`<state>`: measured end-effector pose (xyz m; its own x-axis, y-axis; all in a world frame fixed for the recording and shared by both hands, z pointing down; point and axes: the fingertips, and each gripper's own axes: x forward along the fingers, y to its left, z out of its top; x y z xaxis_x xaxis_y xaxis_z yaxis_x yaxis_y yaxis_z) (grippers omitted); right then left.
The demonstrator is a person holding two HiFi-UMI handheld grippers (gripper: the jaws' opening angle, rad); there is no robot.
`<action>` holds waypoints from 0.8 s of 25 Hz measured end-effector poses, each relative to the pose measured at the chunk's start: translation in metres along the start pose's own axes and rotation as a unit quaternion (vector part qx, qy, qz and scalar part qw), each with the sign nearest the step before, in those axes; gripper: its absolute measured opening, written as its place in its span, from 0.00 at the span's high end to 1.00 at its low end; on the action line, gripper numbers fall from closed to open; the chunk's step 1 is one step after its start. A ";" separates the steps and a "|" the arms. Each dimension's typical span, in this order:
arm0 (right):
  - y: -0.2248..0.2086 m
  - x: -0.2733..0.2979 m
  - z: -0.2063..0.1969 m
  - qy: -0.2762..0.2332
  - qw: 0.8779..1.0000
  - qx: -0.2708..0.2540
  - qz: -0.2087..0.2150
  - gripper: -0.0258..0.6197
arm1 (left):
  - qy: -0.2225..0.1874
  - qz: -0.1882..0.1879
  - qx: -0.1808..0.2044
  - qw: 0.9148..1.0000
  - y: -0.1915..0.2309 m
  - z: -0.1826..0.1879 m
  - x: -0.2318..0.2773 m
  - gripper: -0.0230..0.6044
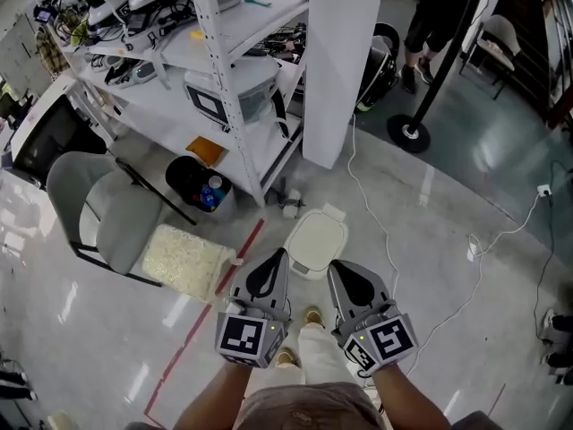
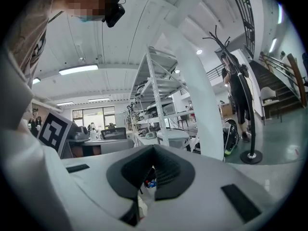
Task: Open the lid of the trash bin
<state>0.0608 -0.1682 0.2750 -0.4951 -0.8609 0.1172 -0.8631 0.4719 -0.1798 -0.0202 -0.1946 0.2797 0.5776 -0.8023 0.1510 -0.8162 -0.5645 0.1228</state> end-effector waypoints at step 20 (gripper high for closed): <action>-0.042 0.085 -0.130 0.006 0.999 0.027 0.046 0.95 | -0.011 0.032 -0.005 0.999 0.076 -0.116 0.065 0.98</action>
<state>0.0417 -0.2360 0.4196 -0.5732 -0.8120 0.1096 -0.8075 0.5372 -0.2435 -0.0428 -0.2669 0.4128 0.5233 -0.8410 0.1374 -0.8515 -0.5097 0.1235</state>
